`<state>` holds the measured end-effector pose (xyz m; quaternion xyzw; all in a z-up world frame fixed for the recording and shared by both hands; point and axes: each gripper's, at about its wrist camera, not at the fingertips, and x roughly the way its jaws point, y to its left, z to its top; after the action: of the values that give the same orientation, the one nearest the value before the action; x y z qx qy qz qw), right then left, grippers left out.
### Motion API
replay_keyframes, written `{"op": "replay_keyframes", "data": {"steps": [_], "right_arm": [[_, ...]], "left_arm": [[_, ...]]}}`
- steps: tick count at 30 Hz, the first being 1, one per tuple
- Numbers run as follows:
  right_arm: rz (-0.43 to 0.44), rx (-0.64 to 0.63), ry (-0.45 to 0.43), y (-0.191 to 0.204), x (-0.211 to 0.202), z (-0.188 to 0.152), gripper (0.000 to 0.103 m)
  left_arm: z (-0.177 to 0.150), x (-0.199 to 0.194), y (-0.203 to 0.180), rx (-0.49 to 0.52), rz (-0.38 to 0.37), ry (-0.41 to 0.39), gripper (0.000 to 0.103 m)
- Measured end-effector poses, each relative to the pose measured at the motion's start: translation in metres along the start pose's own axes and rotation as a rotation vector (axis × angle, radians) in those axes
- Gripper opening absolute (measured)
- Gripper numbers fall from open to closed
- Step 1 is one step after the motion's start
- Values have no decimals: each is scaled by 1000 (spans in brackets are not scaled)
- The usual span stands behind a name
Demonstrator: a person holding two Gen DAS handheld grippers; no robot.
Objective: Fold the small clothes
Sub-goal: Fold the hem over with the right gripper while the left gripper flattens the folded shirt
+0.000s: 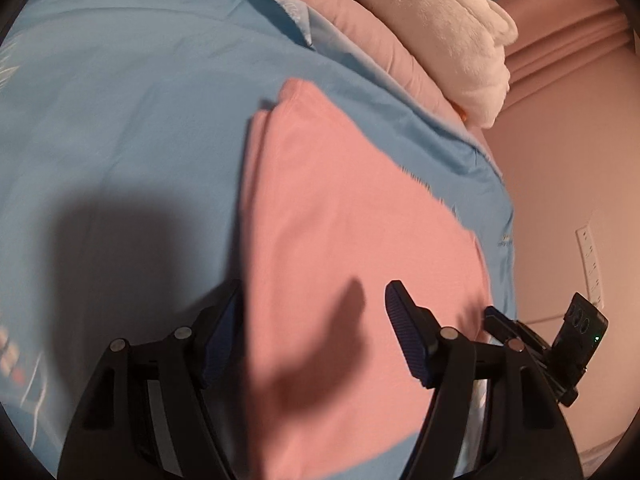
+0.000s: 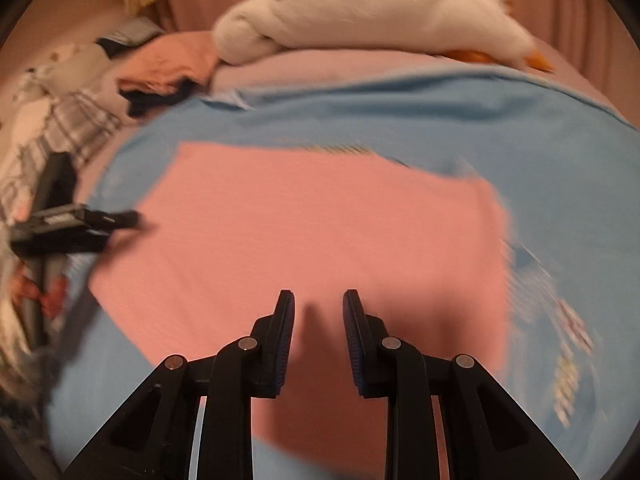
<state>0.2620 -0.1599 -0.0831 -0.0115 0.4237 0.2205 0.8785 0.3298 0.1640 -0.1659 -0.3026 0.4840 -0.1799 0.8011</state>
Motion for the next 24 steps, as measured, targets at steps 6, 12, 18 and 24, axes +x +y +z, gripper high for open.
{"op": "replay_keyframes", "data": {"steps": [6,12,18,24], "right_arm": [[55,9,31,29,68,45,19],[-14,-44,87,62,102,40,19],[173,172,37,20,71,34,19],[484,541,-67,-38,47,1,47]], "left_arm": [[19,18,0,-44,17,21,27],[17,8,-20,-1,86,-4,18],[17,-14,-82,113,59,-43,18],[4,-2,-161,238,58,-20,17]]}}
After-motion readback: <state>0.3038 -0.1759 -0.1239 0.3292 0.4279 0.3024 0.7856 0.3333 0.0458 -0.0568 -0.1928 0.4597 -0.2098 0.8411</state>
